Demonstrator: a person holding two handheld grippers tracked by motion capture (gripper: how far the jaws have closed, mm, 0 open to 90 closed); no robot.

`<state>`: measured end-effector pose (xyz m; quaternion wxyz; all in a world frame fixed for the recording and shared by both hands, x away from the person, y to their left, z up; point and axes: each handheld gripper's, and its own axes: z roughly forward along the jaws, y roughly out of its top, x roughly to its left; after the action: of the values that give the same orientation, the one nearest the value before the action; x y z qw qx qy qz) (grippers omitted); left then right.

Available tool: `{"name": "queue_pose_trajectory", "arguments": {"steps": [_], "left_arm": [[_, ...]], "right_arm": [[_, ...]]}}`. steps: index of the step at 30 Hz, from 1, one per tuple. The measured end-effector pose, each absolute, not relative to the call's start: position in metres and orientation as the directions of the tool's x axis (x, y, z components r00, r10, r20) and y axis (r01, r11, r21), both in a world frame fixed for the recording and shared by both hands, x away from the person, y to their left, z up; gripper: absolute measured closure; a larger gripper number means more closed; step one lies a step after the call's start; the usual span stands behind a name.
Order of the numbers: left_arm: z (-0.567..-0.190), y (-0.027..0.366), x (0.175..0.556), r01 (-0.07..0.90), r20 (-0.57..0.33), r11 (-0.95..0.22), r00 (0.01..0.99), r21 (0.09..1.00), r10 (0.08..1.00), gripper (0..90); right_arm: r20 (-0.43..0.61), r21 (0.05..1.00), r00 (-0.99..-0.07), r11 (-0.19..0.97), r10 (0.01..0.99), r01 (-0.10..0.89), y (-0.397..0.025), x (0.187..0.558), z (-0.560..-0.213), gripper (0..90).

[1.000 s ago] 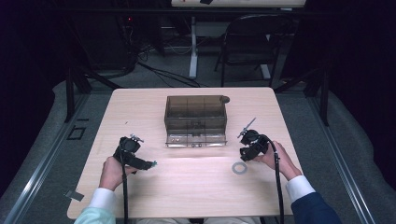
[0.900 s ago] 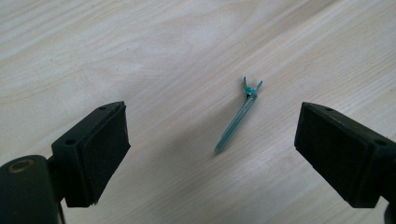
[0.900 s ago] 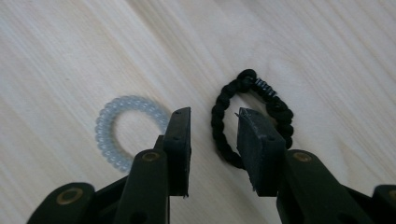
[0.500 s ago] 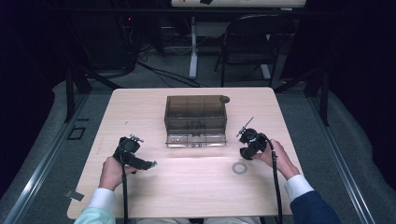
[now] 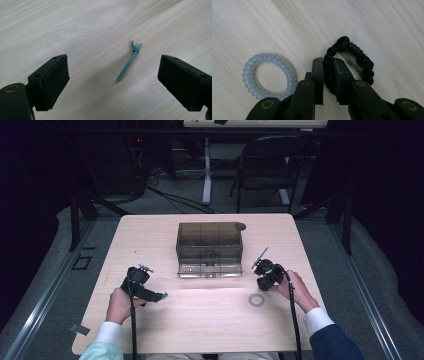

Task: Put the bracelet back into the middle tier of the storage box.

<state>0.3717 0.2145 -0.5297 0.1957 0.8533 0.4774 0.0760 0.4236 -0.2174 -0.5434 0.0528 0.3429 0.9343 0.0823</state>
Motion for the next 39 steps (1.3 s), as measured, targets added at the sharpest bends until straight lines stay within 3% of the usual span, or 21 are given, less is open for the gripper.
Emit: {"name": "queue_pose_trajectory", "arguments": {"steps": [39], "left_arm": [[-0.528, 0.213, 0.372, 0.776, -0.041, -0.48, 0.541, 0.41, 0.84, 9.8]], "right_arm": [[-0.025, 0.235, -0.758, 0.74, 0.652, 0.63, -0.219, 0.418, -0.516, 82.5]]}}
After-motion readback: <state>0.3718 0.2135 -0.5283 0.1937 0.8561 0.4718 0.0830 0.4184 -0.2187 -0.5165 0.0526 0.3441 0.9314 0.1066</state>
